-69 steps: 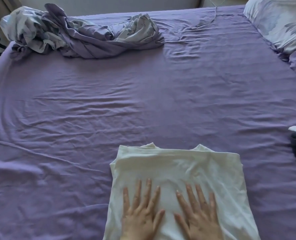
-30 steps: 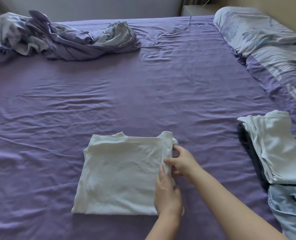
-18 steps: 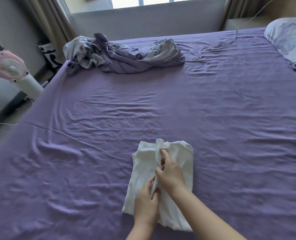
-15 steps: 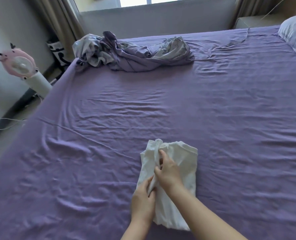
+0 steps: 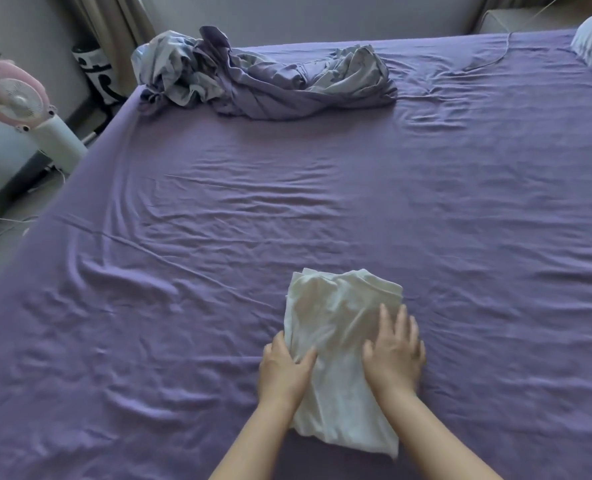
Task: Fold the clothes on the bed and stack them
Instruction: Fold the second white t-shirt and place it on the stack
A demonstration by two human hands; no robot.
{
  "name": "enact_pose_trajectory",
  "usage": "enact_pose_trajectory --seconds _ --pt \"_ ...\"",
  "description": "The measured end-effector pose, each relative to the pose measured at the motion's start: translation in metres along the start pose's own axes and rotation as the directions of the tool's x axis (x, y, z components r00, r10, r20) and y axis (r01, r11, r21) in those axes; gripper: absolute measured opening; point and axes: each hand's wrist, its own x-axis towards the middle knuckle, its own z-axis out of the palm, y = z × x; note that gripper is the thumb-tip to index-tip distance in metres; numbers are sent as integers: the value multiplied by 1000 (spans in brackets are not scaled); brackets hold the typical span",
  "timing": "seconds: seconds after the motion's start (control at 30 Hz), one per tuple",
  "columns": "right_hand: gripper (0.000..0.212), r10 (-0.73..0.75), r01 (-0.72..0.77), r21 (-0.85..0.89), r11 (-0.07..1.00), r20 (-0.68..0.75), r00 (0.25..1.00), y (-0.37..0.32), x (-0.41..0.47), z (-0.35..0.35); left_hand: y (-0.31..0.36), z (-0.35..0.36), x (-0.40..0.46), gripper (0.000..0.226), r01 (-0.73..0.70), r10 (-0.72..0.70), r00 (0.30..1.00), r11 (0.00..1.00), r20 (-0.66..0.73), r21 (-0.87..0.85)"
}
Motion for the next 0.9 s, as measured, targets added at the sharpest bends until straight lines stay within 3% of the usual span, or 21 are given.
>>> enact_pose_trajectory --seconds 0.1,0.2,0.3,0.43,0.6,0.8,0.9 --pt "74 217 -235 257 937 97 971 18 -3 -2 13 0 12 56 144 -138 987 987 84 -71" --pt "55 322 -390 547 741 221 921 20 -3 -3 22 -3 18 62 273 -218 953 917 209 -290" --pt "25 246 -362 636 682 266 932 20 -4 -16 29 -4 17 38 334 -194 926 818 323 -468" --pt "31 141 -271 698 663 238 961 25 1 -54 52 -9 6 44 411 -108 854 739 509 -534" --pt "37 84 -208 756 621 200 976 54 14 -106 96 -7 -22 35 343 74 805 752 589 -563" --pt "36 85 -79 769 634 33 996 109 28 -162 155 31 -51 28 147 183 878 776 442 -613" --pt "37 125 -45 764 644 -47 991 146 29 -192 188 64 -71 23 87 236 879 774 415 -627"
